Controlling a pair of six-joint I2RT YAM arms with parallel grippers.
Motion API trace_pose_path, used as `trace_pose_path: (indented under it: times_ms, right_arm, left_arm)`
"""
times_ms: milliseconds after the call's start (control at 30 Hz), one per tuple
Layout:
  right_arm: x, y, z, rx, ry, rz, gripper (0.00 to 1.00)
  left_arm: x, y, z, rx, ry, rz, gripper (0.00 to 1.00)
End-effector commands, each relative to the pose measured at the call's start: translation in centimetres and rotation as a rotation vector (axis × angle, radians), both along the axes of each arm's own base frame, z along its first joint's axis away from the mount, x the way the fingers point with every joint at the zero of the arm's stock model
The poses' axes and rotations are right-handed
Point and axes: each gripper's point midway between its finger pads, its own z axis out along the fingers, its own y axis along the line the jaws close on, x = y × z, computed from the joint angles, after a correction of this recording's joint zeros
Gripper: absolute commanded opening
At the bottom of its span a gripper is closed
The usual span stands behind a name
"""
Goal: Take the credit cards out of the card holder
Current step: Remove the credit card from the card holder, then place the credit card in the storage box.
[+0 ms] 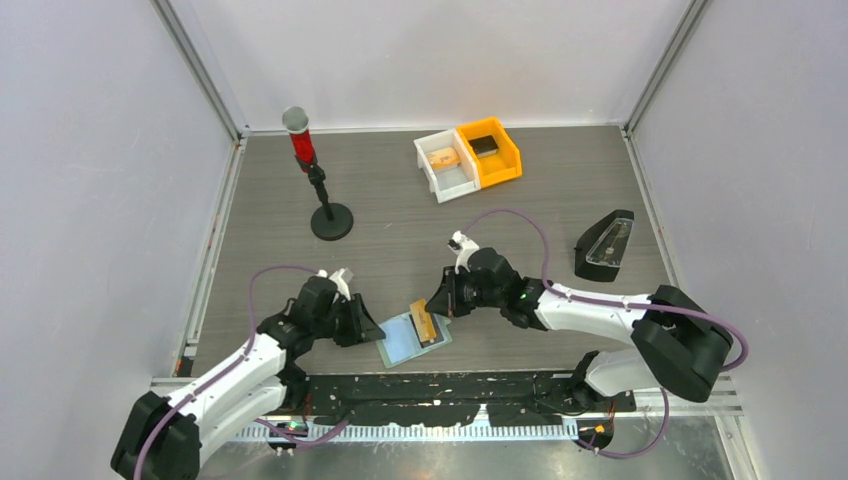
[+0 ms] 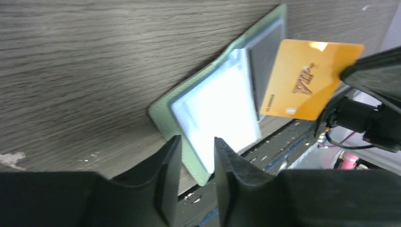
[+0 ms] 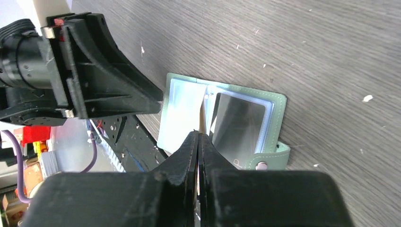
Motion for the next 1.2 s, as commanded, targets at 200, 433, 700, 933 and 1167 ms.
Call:
trace_pose_path:
  times_ms: [200, 433, 700, 933, 1167]
  right_arm:
    - [0.9, 0.6, 5.1, 0.151, -0.082, -0.022, 0.05]
    - [-1.0, 1.1, 8.6, 0.374, -0.028, 0.0, 0.05]
    - [-2.9, 1.0, 12.8, 0.597, -0.017, 0.049, 0.05]
    - [-3.5, 0.6, 13.3, 0.625, -0.013, 0.062, 0.05]
    - [-4.5, 1.0, 13.1, 0.651, -0.005, 0.128, 0.05]
  left_arm:
    - [0.8, -2.7, 8.3, -0.236, -0.155, -0.048, 0.58]
    - [0.6, -3.6, 12.3, -0.393, -0.269, -0.065, 0.67]
    - [0.7, -4.5, 14.6, -0.517, -0.298, -0.071, 0.66]
    - [0.6, -5.0, 15.1, -0.568, -0.293, -0.083, 0.61]
    - [0.5, -5.2, 16.1, -0.649, -0.32, -0.084, 0.41]
